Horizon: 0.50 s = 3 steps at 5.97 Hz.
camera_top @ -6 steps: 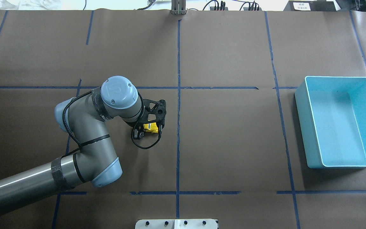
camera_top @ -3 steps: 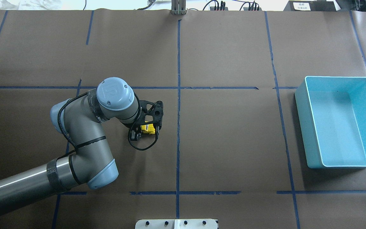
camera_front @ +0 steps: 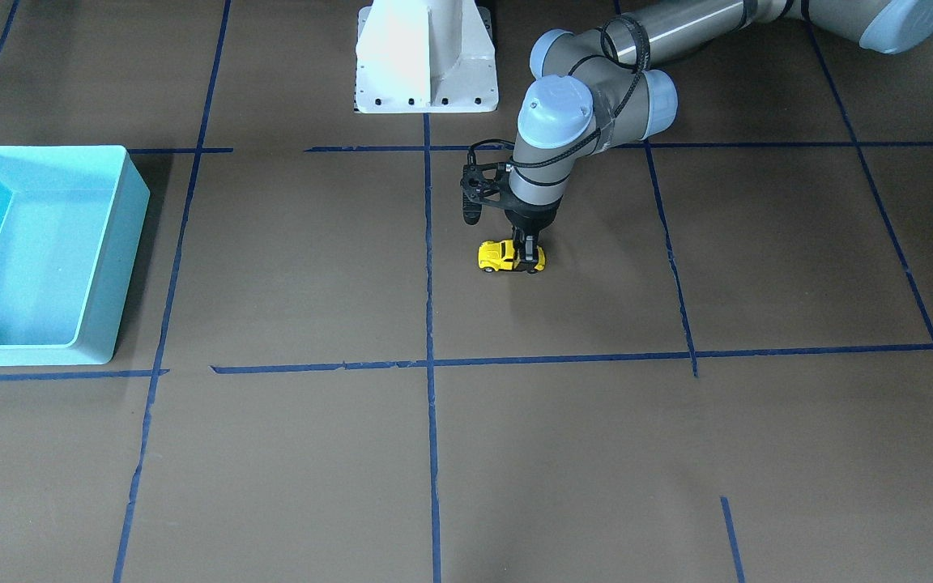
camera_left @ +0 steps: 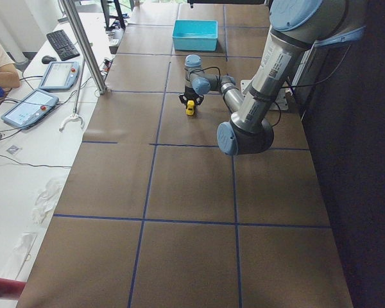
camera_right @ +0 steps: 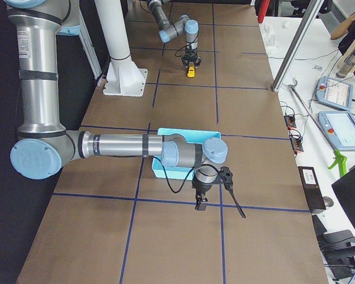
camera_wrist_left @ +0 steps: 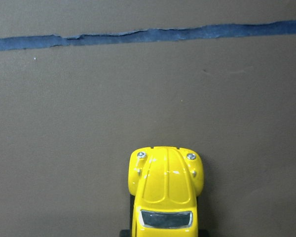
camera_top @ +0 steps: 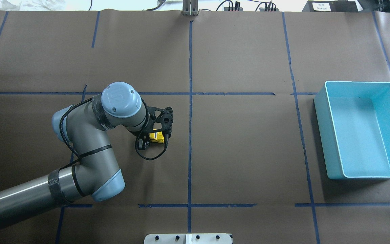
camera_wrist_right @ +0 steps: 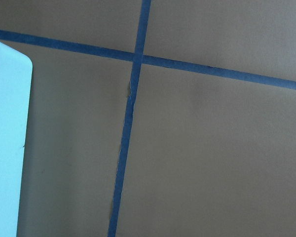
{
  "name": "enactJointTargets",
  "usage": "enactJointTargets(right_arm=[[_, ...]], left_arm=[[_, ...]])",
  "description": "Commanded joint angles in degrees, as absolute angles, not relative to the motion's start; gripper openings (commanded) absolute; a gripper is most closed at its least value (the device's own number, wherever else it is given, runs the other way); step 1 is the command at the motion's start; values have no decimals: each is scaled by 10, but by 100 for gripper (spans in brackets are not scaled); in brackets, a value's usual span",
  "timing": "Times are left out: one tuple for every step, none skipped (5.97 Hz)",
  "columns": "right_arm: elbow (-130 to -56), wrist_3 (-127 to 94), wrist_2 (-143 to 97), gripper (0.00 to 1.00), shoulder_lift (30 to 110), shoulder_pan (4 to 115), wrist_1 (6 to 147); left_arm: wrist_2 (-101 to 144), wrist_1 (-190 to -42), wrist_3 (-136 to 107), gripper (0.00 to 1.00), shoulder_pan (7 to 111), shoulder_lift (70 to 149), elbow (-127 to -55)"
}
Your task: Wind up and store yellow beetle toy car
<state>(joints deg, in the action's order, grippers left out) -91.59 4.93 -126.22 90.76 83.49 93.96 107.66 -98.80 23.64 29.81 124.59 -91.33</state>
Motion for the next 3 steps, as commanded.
enactJointTargets(right_arm=[[-916,49,-1262,100,908,835,940],[-915,49,-1262,100,908,835,940],[-914,49,-1262,100,907,835,940]], left_arm=[[1078,-989,236,41,298,1238,-918],[1078,-989,236,41,298,1232,-925],[1078,-989,236,41,298,1226,-931]])
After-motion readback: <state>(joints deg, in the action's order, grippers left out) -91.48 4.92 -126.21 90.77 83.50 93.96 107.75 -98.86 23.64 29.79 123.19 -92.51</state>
